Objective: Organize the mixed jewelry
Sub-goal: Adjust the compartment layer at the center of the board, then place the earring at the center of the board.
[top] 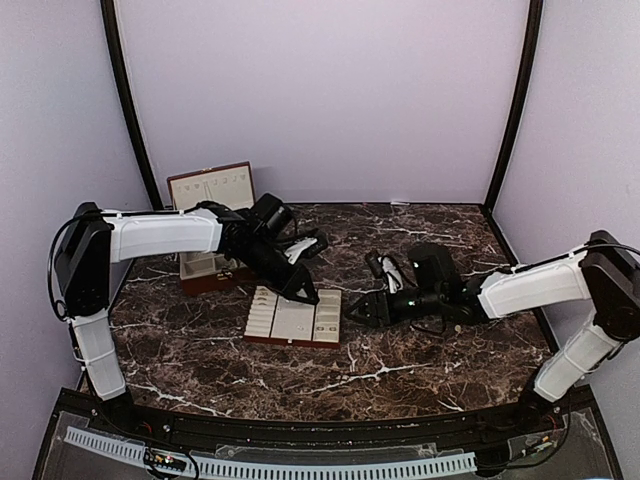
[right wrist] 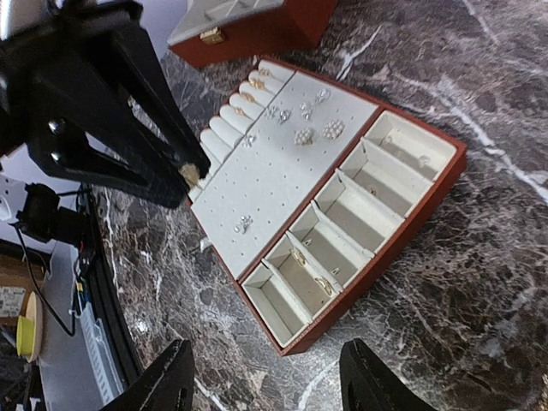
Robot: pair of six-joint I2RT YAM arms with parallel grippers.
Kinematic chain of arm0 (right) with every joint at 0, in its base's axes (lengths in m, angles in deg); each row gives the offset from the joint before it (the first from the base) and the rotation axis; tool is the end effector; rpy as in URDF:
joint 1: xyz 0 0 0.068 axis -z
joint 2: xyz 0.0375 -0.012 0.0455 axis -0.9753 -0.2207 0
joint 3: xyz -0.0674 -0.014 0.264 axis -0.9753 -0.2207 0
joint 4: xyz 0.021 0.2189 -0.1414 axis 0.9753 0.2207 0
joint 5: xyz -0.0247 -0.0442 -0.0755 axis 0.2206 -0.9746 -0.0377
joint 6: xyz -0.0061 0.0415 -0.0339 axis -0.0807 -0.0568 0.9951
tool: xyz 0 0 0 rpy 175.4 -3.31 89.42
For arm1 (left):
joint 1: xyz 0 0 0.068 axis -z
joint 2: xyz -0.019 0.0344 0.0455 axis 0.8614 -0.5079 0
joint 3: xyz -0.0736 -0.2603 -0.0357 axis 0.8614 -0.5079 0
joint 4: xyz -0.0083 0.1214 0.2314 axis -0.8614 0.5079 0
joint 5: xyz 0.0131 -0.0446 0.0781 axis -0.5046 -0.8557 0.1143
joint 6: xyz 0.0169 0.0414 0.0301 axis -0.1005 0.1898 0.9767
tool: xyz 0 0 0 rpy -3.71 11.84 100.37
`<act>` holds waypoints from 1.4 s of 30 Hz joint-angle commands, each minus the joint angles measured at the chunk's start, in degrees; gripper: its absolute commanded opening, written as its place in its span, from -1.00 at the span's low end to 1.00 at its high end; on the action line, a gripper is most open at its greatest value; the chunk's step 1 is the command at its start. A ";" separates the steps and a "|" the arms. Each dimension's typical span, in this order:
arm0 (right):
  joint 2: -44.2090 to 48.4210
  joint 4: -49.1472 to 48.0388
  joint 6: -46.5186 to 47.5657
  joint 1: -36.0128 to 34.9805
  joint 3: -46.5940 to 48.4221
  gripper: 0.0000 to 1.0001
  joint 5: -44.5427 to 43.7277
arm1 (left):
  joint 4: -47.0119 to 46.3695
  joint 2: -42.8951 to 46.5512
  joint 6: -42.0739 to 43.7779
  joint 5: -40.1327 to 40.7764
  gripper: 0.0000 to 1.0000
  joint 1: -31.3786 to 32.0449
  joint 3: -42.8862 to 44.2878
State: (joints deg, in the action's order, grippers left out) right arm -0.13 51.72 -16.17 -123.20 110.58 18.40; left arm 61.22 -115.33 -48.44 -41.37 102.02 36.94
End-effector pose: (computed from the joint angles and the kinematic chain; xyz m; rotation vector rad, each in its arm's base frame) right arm 0.2079 0.2355 0.1724 -0.5946 2.2775 1.1575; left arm 0.2857 -0.2871 0.2267 1.0063 2.4682 -1.0061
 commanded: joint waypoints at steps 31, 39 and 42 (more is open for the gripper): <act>21.51 -8.20 -11.93 10.80 -23.69 0.15 -11.94 | 5.65 -31.39 12.37 -3.07 -0.88 13.50 30.52; 19.68 -10.55 -13.28 10.71 -24.38 0.15 -11.00 | 7.82 -32.56 16.81 5.35 -0.45 14.34 31.12; 19.60 -10.16 -13.13 10.71 -24.35 0.15 -10.50 | 7.31 -32.08 17.79 7.48 -0.13 14.32 31.05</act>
State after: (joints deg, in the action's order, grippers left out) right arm 19.76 44.13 -28.83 -112.69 86.71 7.21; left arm 65.79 -146.87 -33.58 -40.71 116.01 68.28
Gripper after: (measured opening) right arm 0.576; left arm 0.361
